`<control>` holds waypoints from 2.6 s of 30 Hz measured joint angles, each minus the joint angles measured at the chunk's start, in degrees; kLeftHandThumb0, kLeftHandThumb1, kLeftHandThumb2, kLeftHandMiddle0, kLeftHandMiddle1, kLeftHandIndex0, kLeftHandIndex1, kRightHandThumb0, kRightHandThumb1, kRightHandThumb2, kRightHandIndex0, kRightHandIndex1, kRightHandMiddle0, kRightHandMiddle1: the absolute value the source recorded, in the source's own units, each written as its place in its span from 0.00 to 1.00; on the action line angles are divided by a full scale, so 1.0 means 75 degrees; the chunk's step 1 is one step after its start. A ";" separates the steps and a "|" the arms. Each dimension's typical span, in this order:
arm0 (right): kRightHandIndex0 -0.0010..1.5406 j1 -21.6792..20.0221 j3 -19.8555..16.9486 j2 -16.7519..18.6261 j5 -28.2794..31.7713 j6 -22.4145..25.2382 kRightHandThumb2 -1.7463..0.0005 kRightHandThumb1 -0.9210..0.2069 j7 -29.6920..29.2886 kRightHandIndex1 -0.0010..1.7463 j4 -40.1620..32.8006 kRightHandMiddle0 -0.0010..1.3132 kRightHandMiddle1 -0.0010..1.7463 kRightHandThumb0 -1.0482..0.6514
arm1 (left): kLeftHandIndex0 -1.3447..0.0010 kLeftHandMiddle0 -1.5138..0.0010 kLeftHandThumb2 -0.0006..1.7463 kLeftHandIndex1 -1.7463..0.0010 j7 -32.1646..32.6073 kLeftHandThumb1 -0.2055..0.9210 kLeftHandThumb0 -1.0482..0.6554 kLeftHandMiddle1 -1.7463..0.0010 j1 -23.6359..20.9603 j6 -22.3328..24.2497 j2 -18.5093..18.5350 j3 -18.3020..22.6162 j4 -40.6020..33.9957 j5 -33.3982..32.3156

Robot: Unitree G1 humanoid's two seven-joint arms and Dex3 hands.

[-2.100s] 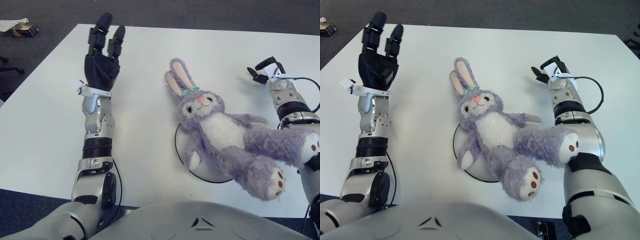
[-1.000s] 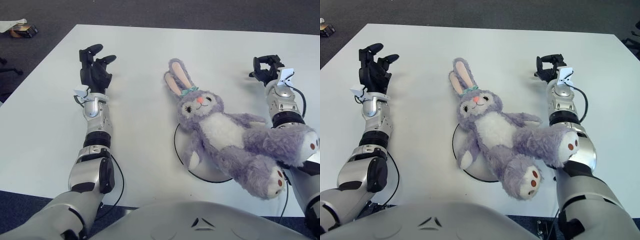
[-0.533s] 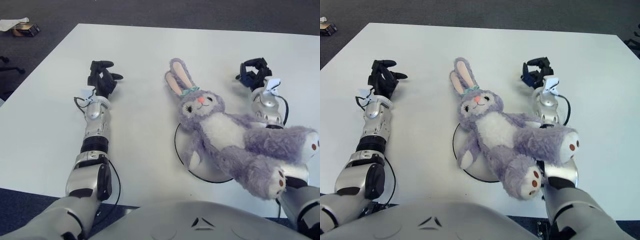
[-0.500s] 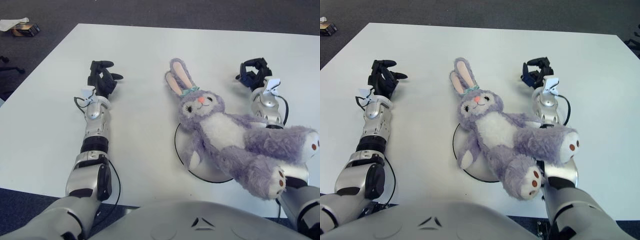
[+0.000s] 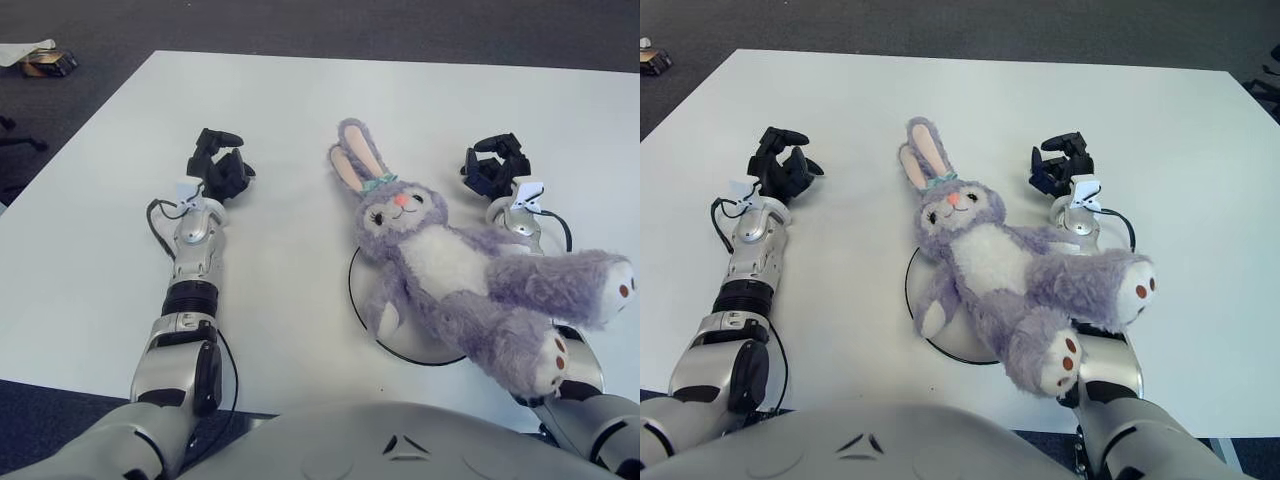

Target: Put the doll into the plate.

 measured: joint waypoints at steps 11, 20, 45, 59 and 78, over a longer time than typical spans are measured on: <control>0.37 0.0482 0.0085 0.0048 -0.0210 -0.0302 0.41 0.38 -0.0096 0.86 -0.0393 0.25 1.00 0.61 | 0.71 0.45 0.55 0.00 0.0014 0.72 0.38 0.00 0.0401 0.0271 -0.0008 -0.0290 -0.0641 0.0148; 0.38 0.0543 0.0140 0.0029 -0.0276 -0.0327 0.39 0.40 -0.0174 0.86 -0.0320 0.25 1.00 0.61 | 0.69 0.44 0.57 0.00 0.0012 0.69 0.38 0.00 0.0782 0.0532 -0.0007 -0.0454 -0.1371 0.0164; 0.40 0.0291 0.0207 -0.0023 -0.0249 -0.0390 0.35 0.44 -0.0124 0.89 0.0099 0.25 1.00 0.61 | 0.67 0.38 0.60 0.00 0.0018 0.66 0.37 0.00 0.1166 0.0200 -0.0063 -0.0755 -0.1960 0.0459; 0.40 0.0292 0.0209 -0.0026 -0.0249 -0.0382 0.35 0.44 -0.0125 0.89 0.0098 0.25 1.00 0.61 | 0.67 0.38 0.60 0.00 0.0023 0.66 0.37 0.00 0.1198 0.0250 -0.0076 -0.0765 -0.2036 0.0460; 0.40 0.0303 0.0214 -0.0027 -0.0251 -0.0200 0.34 0.45 -0.0130 0.90 0.0075 0.25 1.00 0.61 | 0.67 0.38 0.60 0.00 0.0020 0.66 0.37 0.00 0.1209 0.0383 -0.0077 -0.0783 -0.2058 0.0456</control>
